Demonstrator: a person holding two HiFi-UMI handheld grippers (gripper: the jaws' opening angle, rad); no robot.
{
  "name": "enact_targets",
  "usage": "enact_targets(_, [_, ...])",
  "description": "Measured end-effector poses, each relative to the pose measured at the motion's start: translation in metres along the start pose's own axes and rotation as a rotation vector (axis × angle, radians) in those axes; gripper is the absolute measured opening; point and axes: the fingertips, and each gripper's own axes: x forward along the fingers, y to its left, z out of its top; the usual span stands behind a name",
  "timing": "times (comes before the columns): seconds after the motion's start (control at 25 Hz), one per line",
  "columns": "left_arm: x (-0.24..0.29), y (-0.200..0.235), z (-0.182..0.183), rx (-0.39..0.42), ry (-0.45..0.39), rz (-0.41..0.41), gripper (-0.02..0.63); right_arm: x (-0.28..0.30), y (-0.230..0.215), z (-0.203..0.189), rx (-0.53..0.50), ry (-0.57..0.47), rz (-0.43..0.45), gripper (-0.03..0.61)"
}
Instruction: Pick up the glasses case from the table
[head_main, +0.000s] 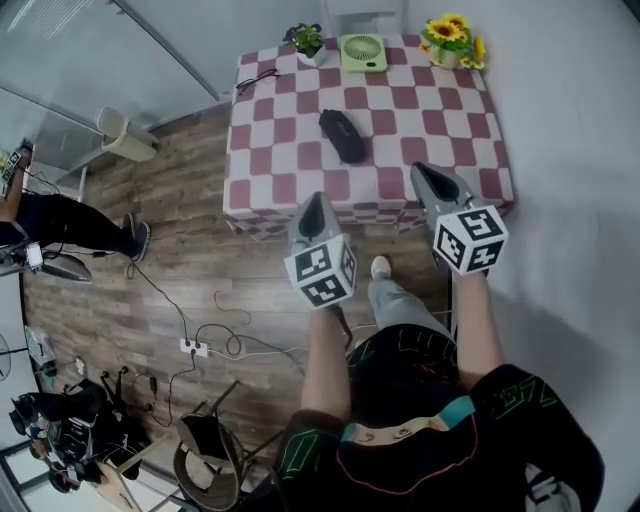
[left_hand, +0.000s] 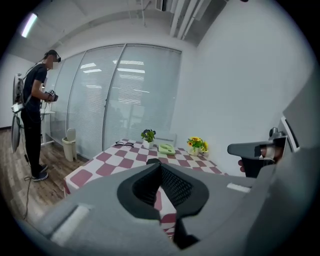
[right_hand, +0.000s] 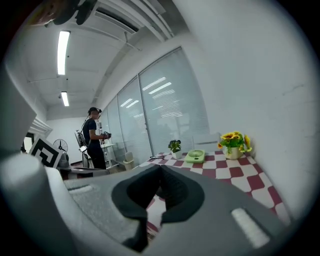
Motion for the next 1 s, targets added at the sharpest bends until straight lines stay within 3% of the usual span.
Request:
enact_targets(0.16, [0.044, -0.005, -0.008, -0.003, 0.058, 0.000, 0.009, 0.035, -0.031, -0.004, 0.029, 0.026, -0.004, 0.005])
enact_targets(0.32, [0.082, 0.002, -0.002, 0.044, 0.104, -0.001, 0.009, 0.076, -0.053, 0.003, 0.067, 0.011, -0.005, 0.005])
enact_targets(0.64, [0.119, -0.006, -0.001, 0.114, 0.156, 0.022, 0.009, 0.100, -0.099, 0.008, 0.019, 0.015, -0.043, 0.005])
enact_targets(1.0, [0.140, 0.001, 0.001, 0.094, 0.166, 0.042, 0.009, 0.138, -0.090, -0.003, 0.023, 0.092, 0.044, 0.003])
